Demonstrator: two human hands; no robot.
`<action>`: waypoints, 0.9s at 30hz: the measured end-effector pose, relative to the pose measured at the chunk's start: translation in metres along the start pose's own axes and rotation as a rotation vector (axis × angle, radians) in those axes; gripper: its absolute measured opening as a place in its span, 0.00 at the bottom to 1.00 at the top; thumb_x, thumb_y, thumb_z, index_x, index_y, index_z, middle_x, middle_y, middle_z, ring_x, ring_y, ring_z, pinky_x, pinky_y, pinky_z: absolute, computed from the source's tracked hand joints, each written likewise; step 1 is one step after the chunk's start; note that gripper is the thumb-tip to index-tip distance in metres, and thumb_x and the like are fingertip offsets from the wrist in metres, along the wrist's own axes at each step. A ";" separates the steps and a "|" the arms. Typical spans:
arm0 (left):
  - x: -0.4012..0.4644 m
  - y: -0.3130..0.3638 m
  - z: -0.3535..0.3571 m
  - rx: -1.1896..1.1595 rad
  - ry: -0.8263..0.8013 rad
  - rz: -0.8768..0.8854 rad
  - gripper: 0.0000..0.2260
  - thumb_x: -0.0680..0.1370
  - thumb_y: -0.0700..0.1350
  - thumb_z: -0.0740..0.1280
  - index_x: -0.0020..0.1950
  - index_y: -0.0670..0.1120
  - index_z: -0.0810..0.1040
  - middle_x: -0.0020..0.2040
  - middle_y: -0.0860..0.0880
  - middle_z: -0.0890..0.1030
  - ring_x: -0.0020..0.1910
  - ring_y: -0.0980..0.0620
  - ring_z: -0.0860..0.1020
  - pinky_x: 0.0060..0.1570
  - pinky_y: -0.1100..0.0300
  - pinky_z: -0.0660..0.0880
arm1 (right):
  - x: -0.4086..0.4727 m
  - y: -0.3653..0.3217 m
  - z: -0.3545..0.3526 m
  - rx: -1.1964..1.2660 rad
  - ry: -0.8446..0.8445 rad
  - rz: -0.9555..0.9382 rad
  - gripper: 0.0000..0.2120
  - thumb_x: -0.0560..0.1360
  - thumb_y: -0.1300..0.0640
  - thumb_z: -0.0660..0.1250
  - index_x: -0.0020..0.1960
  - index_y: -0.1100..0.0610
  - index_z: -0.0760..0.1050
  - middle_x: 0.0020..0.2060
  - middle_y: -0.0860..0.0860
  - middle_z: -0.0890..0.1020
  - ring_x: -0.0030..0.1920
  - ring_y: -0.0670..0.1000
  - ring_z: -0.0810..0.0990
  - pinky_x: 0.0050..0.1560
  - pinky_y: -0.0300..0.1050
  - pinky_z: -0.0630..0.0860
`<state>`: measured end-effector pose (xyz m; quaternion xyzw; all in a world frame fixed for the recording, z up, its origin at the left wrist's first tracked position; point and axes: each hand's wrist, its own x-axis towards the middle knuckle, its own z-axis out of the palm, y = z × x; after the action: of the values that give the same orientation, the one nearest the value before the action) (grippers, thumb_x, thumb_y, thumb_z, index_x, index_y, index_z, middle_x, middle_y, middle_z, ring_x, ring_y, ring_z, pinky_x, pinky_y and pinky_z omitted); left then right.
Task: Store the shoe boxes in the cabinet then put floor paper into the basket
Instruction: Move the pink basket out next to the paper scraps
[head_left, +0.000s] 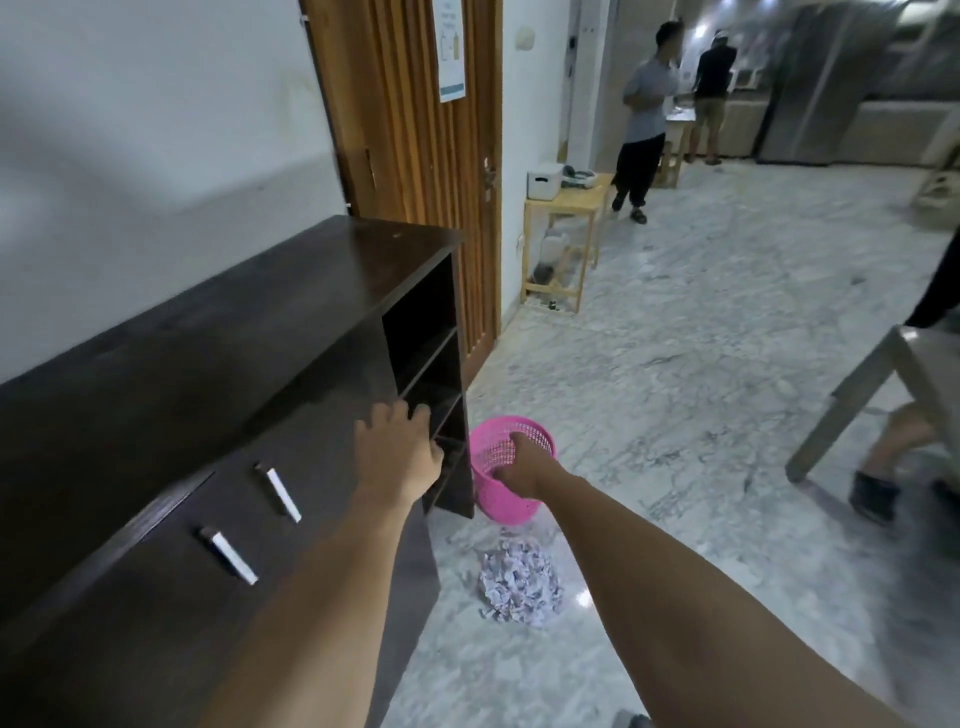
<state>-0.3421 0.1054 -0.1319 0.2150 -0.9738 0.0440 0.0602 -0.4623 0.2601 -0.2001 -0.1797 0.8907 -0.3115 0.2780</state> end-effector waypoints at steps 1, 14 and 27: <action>0.010 0.022 0.020 -0.017 -0.057 -0.002 0.20 0.77 0.56 0.64 0.67 0.50 0.73 0.62 0.47 0.77 0.62 0.42 0.74 0.54 0.47 0.73 | 0.017 0.025 -0.010 -0.010 0.003 0.035 0.40 0.80 0.52 0.70 0.84 0.57 0.52 0.78 0.62 0.67 0.75 0.65 0.69 0.74 0.61 0.69; 0.038 0.206 0.346 -0.283 -0.935 -0.038 0.27 0.80 0.60 0.60 0.77 0.54 0.61 0.70 0.48 0.73 0.66 0.43 0.74 0.56 0.48 0.76 | 0.179 0.340 0.029 0.051 -0.160 0.463 0.34 0.81 0.46 0.67 0.81 0.56 0.59 0.75 0.61 0.71 0.73 0.62 0.72 0.69 0.51 0.70; 0.108 0.164 0.883 -0.210 -0.687 0.173 0.38 0.79 0.64 0.59 0.81 0.60 0.40 0.83 0.49 0.39 0.81 0.40 0.38 0.78 0.39 0.47 | 0.431 0.595 0.383 -0.350 -0.171 0.249 0.31 0.82 0.40 0.58 0.82 0.43 0.52 0.78 0.57 0.62 0.76 0.61 0.64 0.66 0.60 0.73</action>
<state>-0.5955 0.1106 -1.0000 0.1268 -0.9510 -0.1260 -0.2522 -0.6532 0.3140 -1.0045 -0.1395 0.9197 -0.0992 0.3534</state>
